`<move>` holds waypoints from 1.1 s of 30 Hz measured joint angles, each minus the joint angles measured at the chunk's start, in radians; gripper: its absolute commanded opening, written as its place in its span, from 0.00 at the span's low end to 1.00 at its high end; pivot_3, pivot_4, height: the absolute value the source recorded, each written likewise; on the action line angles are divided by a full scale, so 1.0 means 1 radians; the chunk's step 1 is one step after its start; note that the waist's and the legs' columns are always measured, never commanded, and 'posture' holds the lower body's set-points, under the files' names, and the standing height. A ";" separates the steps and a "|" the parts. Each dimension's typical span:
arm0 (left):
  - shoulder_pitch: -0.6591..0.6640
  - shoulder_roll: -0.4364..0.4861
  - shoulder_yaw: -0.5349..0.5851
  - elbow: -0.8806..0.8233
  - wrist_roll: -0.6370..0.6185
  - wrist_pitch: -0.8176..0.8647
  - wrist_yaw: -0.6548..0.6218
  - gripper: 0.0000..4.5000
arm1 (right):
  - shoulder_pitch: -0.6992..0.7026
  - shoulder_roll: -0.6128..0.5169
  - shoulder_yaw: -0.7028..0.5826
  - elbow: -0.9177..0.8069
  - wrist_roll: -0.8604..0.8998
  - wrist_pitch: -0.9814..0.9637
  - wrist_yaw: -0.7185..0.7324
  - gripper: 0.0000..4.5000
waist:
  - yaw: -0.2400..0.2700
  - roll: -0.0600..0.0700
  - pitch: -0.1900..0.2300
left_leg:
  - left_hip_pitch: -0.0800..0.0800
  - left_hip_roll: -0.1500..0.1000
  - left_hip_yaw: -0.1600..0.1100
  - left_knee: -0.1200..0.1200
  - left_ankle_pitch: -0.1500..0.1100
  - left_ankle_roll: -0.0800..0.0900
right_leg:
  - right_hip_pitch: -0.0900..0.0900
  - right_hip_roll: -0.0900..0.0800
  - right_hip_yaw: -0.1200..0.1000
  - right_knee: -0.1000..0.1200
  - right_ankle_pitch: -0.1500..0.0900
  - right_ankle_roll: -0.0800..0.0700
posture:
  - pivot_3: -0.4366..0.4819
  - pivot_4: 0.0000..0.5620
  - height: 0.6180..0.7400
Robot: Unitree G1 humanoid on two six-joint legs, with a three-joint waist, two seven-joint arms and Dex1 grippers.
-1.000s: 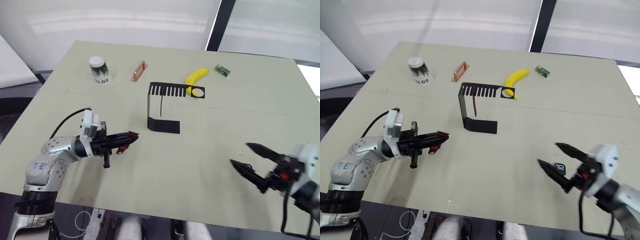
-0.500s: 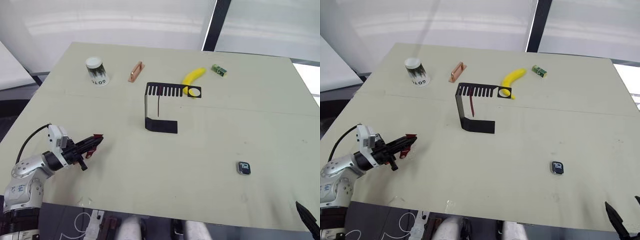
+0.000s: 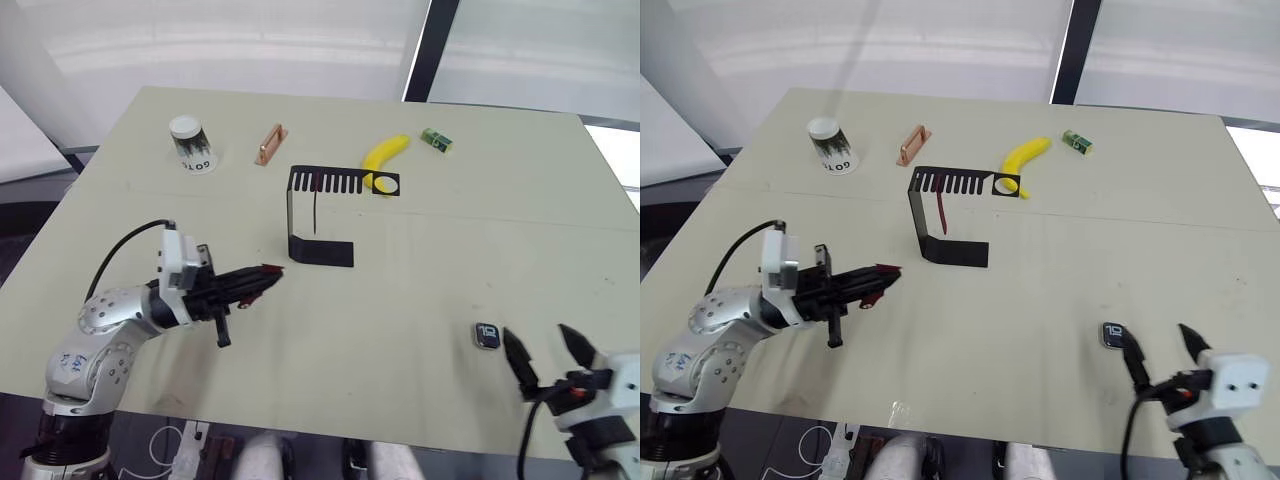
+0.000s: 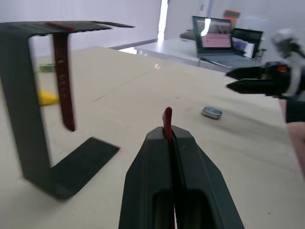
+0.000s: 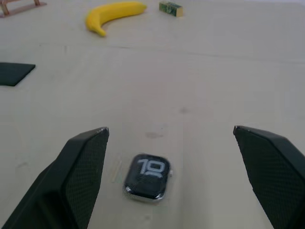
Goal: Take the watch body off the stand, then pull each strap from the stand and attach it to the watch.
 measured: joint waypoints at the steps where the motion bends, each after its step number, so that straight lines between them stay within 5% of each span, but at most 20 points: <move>1: -0.008 -0.001 -0.018 -0.010 -0.001 0.011 -0.001 0.00 | -0.007 -0.003 0.021 -0.019 -0.002 0.046 -0.027 0.99 | 0.000 0.000 0.000 | 0.000 0.000 0.000 0.001 0.000 0.000 | 0.000 0.000 0.000 0.000 0.000 0.000 | 0.48 0.27 0.91; 6: -0.061 -0.018 -0.134 -0.068 -0.010 0.048 -0.036 0.00 | -0.128 0.006 0.117 -0.062 -0.026 0.278 -0.209 0.99 | -0.002 0.000 0.000 | 0.000 0.000 0.001 0.002 0.001 0.000 | 0.000 0.002 0.001 0.001 0.000 -0.001 | 0.48 0.27 0.91; 12: -0.064 -0.028 -0.164 -0.067 -0.009 0.051 -0.048 0.00 | -0.139 0.046 0.210 -0.062 -0.093 0.340 -0.292 0.99 | -0.001 0.000 0.000 | -0.001 0.000 0.001 0.002 0.002 0.000 | -0.001 0.003 0.001 0.001 -0.001 -0.001 | 0.48 0.27 0.91; 33: -0.073 -0.031 -0.182 -0.066 0.004 0.042 -0.058 0.00 | -0.216 0.062 0.190 0.039 -0.157 0.327 -0.313 0.99 | -0.002 -0.001 0.000 | -0.001 0.000 0.000 0.002 0.003 0.000 | 0.000 0.003 0.001 0.001 -0.001 -0.001 | 0.48 0.27 0.91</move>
